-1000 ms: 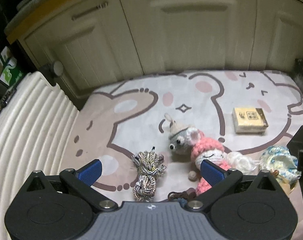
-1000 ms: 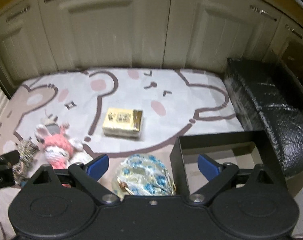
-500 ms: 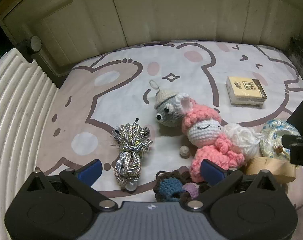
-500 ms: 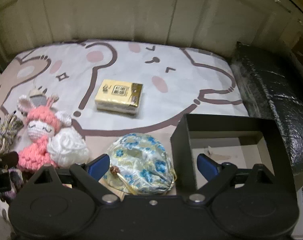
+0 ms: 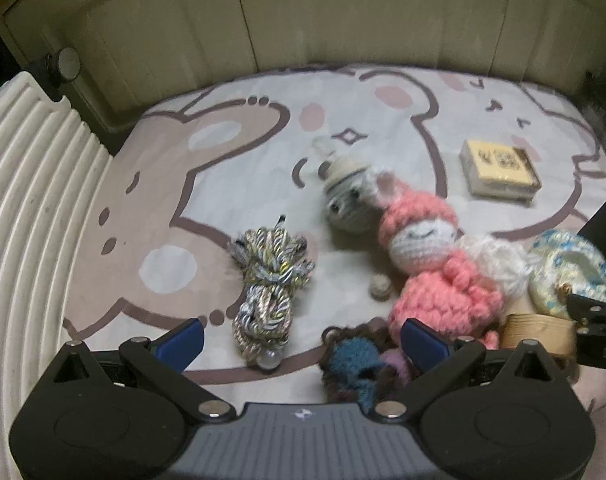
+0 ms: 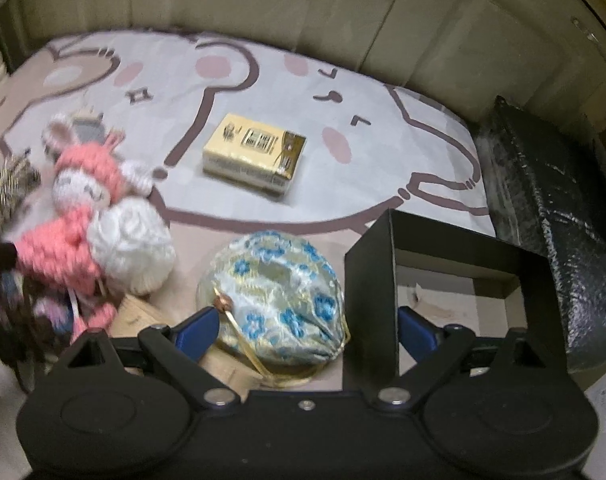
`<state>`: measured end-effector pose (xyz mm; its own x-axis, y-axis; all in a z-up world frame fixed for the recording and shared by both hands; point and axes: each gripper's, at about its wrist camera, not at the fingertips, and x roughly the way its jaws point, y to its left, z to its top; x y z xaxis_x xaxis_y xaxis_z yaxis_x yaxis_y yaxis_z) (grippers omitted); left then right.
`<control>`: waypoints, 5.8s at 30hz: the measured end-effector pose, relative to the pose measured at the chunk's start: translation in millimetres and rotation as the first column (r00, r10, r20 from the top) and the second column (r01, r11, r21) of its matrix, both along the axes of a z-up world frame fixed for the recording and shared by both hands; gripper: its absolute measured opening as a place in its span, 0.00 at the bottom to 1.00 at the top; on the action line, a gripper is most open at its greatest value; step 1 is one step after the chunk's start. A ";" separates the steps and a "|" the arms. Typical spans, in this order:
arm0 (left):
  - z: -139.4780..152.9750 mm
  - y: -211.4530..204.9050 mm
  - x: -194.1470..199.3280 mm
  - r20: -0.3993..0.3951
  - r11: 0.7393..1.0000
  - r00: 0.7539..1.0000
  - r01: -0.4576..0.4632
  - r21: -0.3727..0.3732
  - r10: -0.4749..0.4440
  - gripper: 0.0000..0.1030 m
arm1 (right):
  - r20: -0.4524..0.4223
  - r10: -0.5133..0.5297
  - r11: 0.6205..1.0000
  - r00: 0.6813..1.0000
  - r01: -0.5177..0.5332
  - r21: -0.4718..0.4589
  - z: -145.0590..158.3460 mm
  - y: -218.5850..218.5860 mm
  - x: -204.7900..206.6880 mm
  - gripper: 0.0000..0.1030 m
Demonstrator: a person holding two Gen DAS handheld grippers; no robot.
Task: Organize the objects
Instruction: 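Move both tools down toward the crochet toys and wooden block, then grasp the blue-purple crochet piece with left tool while right tool grasps the wooden block, then carry crochet piece with left tool while right tool carries wooden block toward black box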
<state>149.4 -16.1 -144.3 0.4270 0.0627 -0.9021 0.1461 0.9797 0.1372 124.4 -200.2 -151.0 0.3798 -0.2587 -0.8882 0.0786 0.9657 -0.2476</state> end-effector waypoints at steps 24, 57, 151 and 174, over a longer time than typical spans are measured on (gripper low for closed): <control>11.1 25.5 -21.6 -0.115 0.991 0.992 0.036 -0.129 -0.051 1.00 | -0.024 -0.175 0.904 0.984 0.171 0.391 40.9 -3.7 -20.6 0.93; -26.3 -18.0 -24.9 -0.128 0.951 0.947 0.279 -0.132 -0.296 0.76 | -0.276 -0.344 0.799 0.898 0.434 0.416 -32.7 4.0 3.0 0.97; 101.5 -55.7 -27.6 0.133 0.932 0.987 0.135 -0.338 -0.094 0.62 | 0.271 -0.239 0.961 0.933 0.187 0.203 118.3 -87.1 -64.6 0.92; 88.6 -180.4 -47.9 0.153 0.825 0.909 0.417 -0.381 -0.389 0.62 | 0.230 -0.475 0.865 0.849 0.404 0.297 92.5 -183.2 -93.4 0.91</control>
<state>101.5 -196.5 -55.7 0.3939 -0.4844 -0.7812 0.5444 0.8077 -0.2263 31.0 -383.4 -58.5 0.5206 -0.2629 -0.8123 0.5411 0.8375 0.0757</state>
